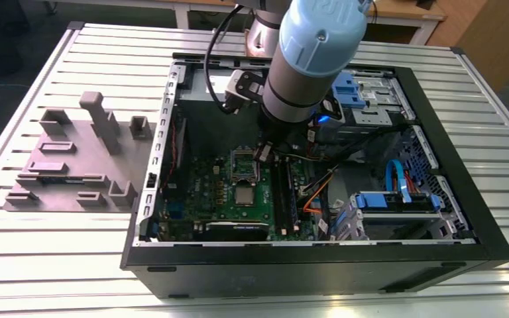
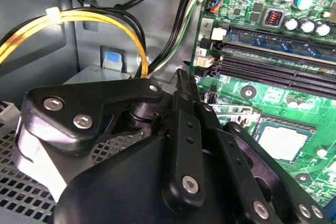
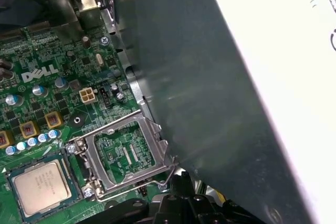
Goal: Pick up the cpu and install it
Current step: 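Close the cpu cover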
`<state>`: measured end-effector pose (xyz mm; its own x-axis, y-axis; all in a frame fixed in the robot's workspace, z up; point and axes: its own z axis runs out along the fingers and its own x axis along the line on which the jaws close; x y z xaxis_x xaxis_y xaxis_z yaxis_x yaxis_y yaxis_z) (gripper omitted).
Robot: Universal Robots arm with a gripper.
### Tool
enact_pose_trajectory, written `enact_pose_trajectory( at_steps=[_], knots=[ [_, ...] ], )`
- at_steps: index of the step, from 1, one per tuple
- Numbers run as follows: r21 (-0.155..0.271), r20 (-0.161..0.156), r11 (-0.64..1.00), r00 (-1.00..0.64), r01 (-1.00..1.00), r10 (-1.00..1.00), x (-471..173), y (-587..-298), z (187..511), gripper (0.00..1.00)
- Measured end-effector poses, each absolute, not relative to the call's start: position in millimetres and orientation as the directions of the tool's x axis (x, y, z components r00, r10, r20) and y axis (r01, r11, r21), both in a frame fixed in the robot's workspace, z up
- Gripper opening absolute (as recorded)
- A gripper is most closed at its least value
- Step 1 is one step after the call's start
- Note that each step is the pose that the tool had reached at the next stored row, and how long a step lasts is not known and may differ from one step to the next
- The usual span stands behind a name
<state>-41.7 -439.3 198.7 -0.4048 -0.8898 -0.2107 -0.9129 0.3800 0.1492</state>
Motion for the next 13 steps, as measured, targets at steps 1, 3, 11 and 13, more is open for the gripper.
enact_pose_trajectory(
  at_steps=[1, 3, 11, 13],
  knots=[
    [0.149, -0.211, 0.380, -0.405, -0.913, -0.890, -41.6, -439.0, 198.5, 0.10],
    [0.149, -0.211, 0.380, -0.405, -0.913, -0.890, -41.3, -438.7, 198.6, 0.10],
    [0.149, -0.211, 0.380, -0.405, -0.913, -0.890, -41.0, -437.5, 198.5, 0.10],
    [0.149, -0.211, 0.380, -0.405, -0.913, -0.890, -40.9, -437.1, 198.5, 0.10]
  ],
)
